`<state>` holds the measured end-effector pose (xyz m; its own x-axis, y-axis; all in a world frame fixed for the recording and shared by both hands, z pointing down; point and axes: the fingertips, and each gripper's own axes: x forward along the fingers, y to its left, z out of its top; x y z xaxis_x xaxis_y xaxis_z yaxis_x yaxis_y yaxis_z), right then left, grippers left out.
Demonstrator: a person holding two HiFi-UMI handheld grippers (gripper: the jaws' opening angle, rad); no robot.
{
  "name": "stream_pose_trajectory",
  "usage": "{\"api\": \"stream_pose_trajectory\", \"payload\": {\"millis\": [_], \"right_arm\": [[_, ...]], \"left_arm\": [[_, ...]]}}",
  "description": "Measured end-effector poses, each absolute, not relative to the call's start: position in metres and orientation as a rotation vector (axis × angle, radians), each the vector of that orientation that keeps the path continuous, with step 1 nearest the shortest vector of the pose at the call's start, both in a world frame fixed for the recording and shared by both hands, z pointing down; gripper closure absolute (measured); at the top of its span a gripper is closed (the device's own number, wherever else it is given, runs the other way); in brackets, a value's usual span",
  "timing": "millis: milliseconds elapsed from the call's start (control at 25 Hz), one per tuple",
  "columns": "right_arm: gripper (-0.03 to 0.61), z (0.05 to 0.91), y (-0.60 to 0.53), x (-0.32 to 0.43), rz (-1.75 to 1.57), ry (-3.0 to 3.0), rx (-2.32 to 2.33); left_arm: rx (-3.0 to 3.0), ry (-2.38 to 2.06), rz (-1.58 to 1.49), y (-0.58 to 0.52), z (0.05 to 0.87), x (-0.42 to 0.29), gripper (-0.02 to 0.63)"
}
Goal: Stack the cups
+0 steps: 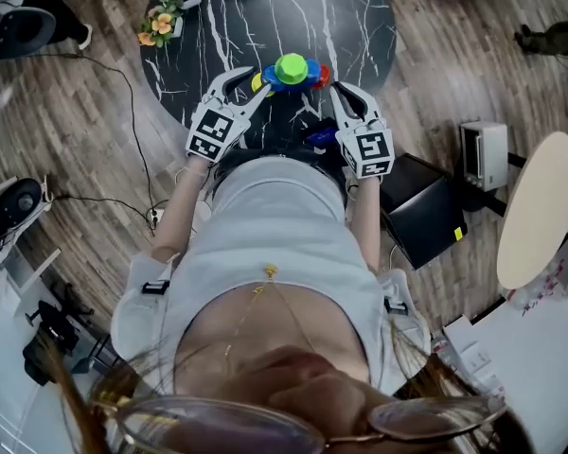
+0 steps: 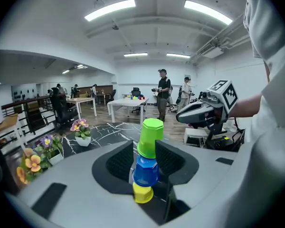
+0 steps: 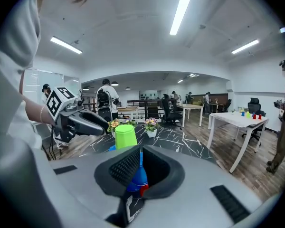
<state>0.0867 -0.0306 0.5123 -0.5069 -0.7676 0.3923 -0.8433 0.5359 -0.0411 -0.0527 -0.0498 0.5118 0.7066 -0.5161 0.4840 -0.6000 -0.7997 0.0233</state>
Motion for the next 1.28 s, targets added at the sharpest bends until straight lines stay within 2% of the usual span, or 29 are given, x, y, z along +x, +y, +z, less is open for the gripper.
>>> {"api": "stream_pose_trajectory", "payload": {"millis": [160,280,640,1280], "right_arm": [[0.557,0.512,-0.032,0.078,0.299,-2.473,1.283],[0.557,0.51,-0.033,0.069,0.261,-2.5,1.228],[0.558,0.493,-0.03,0.045,0.163,-2.601,1.109],[0.56,0.436,-0.032,0.03,0.078,-2.749,1.081]], "left_arm": [[2.726,-0.963,0.653,-0.045,0.511,-0.058,0.542],[2.709,-0.989,0.609,-0.041,0.512,-0.06,0.572],[2.713,-0.988,0.557,-0.03,0.508,-0.048,0.578],[2.802,-0.967,0.329,-0.035,0.444,-0.02,0.578]]}}
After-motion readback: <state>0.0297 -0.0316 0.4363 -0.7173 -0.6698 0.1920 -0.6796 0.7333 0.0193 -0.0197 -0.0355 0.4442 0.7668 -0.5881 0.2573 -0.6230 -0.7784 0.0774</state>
